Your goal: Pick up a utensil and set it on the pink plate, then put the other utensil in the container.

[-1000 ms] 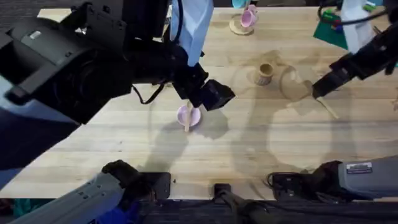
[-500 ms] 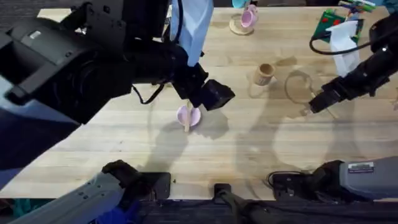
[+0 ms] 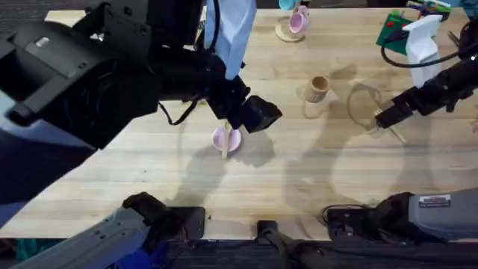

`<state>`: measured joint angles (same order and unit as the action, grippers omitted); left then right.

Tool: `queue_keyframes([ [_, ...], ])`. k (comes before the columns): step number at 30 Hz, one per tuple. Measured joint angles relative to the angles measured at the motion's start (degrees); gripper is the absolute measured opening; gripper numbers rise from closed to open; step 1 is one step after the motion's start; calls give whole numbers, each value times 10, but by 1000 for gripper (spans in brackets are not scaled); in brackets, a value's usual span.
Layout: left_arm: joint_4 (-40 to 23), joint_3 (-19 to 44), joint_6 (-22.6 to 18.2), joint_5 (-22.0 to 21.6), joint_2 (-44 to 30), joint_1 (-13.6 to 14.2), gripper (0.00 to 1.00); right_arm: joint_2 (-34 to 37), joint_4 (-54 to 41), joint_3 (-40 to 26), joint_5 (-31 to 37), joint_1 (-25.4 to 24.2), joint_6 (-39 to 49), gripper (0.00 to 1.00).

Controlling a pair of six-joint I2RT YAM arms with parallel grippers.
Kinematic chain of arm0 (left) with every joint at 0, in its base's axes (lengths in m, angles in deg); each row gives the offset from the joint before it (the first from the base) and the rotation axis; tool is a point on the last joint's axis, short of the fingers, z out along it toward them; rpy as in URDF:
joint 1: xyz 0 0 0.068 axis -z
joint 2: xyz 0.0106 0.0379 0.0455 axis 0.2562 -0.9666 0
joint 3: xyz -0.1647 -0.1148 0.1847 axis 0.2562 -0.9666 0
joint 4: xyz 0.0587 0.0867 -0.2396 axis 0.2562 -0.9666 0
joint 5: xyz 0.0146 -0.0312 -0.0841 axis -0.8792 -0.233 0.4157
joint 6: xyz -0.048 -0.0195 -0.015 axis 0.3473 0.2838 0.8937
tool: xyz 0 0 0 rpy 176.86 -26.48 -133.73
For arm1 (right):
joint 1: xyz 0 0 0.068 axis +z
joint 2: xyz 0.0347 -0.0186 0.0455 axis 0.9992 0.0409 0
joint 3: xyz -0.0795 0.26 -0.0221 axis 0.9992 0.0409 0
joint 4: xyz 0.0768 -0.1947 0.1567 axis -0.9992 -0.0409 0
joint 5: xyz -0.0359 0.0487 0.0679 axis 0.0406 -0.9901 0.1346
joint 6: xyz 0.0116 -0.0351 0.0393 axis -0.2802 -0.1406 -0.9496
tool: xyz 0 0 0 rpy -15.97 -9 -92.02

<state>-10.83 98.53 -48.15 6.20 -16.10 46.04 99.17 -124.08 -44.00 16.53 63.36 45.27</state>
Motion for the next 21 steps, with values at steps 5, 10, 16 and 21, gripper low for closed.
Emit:
queue_keyframes([
  [5,0,0,0,0,0,0,994,0,15,17,-2,0,0,996],
  [10,0,0,0,0,0,0,995,0,24,31,-2,0,0,996],
  [16,0,0,0,0,0,0,994,0,40,43,-2,0,0,996],
  [21,0,0,0,0,0,0,994,0,55,53,-5,0,0,996],
])
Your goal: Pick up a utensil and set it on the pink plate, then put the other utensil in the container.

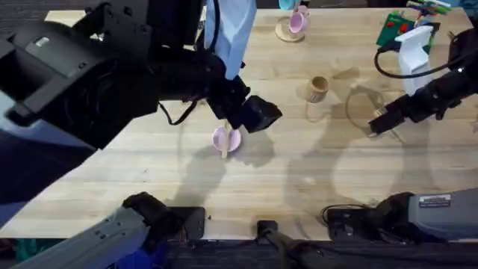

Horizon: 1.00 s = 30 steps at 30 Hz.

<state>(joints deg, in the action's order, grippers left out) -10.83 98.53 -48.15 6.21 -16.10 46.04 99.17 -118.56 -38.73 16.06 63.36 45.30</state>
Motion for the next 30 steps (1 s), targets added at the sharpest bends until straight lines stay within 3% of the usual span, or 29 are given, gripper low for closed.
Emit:
queue_keyframes([
  [24,0,0,0,0,0,0,993,16,-7,-11,-1,0,-9,989],
  [28,0,0,0,0,0,0,993,17,-4,-12,-1,0,-12,861],
  [30,0,0,0,0,0,0,993,18,-3,-13,-3,0,-12,697],
])
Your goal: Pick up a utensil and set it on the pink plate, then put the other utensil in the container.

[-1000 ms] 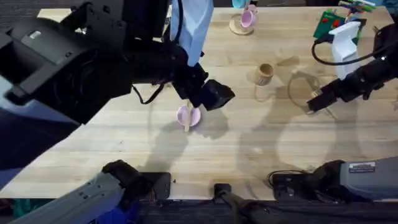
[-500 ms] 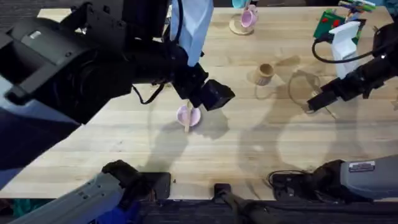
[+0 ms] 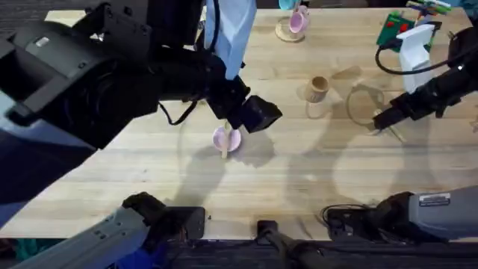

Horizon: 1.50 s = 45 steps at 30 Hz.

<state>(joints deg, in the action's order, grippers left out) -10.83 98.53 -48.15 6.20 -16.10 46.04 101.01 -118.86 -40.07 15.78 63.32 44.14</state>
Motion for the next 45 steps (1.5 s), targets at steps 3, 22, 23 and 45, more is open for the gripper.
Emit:
queue_keyframes([
  [3,0,0,0,0,0,0,992,1,3,-1,-4,0,-2,323],
  [22,0,0,0,0,0,0,994,8,-58,-20,-10,0,-4,28],
  [23,0,0,0,0,0,0,993,7,-62,-20,-9,0,-4,28],
  [45,0,0,0,0,0,0,993,-234,-66,-23,-93,0,0,29],
])
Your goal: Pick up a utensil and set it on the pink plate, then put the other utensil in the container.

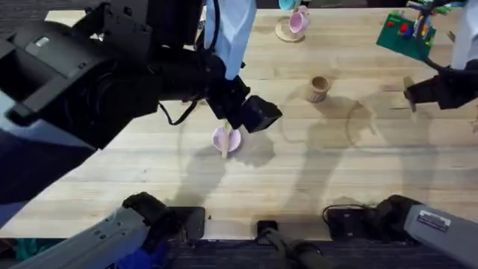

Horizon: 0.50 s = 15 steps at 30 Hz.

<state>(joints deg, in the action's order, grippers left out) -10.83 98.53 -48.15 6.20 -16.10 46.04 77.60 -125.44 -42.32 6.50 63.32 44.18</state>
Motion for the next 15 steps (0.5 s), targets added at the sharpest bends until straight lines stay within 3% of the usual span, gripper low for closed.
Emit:
queue_keyframes([
  [9,0,0,0,0,0,0,993,-66,0,0,-163,0,32,29],
  [15,0,0,0,0,0,0,994,-72,0,0,-291,0,54,29],
])
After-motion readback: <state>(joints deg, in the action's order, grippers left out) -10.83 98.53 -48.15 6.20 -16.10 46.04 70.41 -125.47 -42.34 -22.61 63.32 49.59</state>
